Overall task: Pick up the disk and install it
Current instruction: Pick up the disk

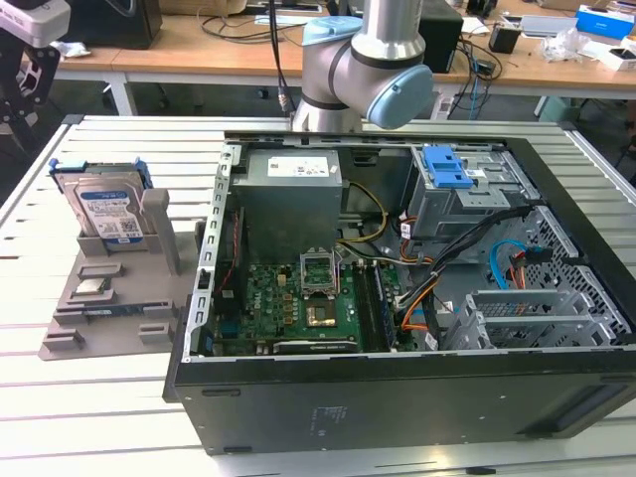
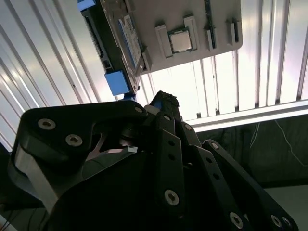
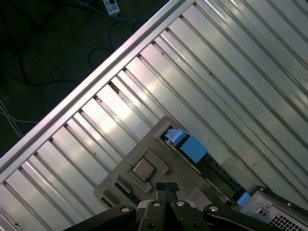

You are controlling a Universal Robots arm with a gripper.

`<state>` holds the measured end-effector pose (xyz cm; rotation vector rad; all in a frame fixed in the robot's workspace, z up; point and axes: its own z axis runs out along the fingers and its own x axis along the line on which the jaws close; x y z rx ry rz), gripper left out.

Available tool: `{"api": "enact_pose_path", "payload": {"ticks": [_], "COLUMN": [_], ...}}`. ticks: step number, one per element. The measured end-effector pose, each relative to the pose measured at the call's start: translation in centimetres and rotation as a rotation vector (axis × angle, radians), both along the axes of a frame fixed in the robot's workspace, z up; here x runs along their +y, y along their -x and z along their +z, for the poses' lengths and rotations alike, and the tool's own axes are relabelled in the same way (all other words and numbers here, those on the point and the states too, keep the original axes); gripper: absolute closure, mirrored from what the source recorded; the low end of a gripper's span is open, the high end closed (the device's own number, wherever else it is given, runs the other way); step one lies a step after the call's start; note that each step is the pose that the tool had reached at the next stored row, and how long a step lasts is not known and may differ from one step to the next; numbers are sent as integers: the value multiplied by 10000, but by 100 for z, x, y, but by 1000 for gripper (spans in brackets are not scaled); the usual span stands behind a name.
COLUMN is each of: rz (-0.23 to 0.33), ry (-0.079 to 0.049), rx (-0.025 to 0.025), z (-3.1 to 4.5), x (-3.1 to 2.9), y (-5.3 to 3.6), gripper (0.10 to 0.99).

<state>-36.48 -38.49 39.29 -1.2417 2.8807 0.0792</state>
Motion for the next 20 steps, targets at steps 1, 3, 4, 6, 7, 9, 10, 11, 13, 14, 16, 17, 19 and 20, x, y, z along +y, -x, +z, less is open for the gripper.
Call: {"api": "enact_pose_path", "payload": {"ticks": [1, 3, 4, 6, 7, 9, 10, 11, 13, 14, 16, 17, 19, 20], "rz": [61, 192, 246, 359, 453, 558, 614, 665, 806, 982, 1123, 1206, 1397, 1481], "ry": [0, 0, 0, 0, 0, 0, -1, 0, 0, 0, 0, 0, 0, 0], "rx": [0, 0, 0, 0, 0, 0, -1, 0, 0, 0, 0, 0, 0, 1], "z": [0, 0, 0, 0, 0, 0, 0, 0, 0, 0, 0, 0, 0, 0], "x": [0, 0, 0, 0, 0, 0, 0, 0, 0, 0, 0, 0, 0, 0], "y": [0, 0, 0, 0, 0, 0, 0, 0, 0, 0, 0, 0, 0, 0], "gripper": [980, 980, 980, 980, 980, 980, 980, 980, 980, 980, 980, 980, 980, 980]}}
